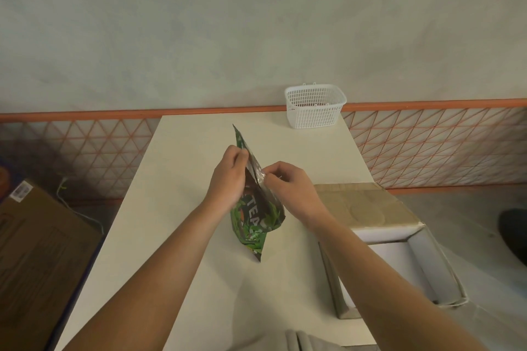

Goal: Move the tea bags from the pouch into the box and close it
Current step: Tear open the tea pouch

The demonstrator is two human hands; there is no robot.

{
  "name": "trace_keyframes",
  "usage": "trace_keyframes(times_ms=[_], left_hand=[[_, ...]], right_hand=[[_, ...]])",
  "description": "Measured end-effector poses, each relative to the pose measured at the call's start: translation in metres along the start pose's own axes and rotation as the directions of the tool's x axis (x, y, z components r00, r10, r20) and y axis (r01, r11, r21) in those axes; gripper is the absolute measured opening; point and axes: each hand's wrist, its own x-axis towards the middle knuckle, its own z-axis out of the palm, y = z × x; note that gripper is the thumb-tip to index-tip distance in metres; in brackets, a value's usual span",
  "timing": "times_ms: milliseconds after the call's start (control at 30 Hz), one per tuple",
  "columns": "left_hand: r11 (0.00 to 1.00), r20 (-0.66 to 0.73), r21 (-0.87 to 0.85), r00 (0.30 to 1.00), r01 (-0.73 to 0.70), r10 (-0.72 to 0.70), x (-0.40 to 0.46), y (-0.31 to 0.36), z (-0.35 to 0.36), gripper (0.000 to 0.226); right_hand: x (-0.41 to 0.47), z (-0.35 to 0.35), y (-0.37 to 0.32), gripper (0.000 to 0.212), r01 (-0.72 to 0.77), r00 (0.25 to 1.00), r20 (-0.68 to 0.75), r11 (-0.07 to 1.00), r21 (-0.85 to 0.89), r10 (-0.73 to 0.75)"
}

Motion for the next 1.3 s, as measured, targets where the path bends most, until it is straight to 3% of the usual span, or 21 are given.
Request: trace_keyframes(times_ms=[167, 633, 1000, 1167, 1300], left_hand=[[1.0, 0.025, 0.01, 1.0, -0.011, 0.011, 0.004, 0.001, -0.003, 0.024], [1.0, -0.055, -0.013, 0.998, -0.012, 0.011, 0.007, -0.007, -0.006, 0.026], [0.987, -0.205, -0.154, 0.976, 0.036, -0.068, 0.017, 0.001, -0.027, 0.02], [0.995, -0.125, -0.081, 0.99, 0.055, -0.065, 0.012, 0.005, -0.015, 0.018], [0.994, -0.062, 0.039, 0.993, 0.1, -0.097, 0.006, 0.014, -0.002, 0.033]], right_hand=[[0.009, 0.004, -0.006, 0.021, 0.035, 0.999, -0.024, 0.999, 0.007, -0.034], [0.018, 0.002, -0.003, 0.014, 0.031, 0.977, -0.209, 0.998, -0.054, -0.042], [0.022, -0.017, 0.003, 0.015, -0.025, 0.947, -0.315, 0.993, 0.113, 0.059], [0.022, -0.008, -0.001, 0.011, -0.017, 0.968, -0.249, 0.999, 0.031, 0.024], [0.022, -0.003, -0.007, 0.032, -0.029, 0.988, -0.156, 0.998, -0.051, 0.02]])
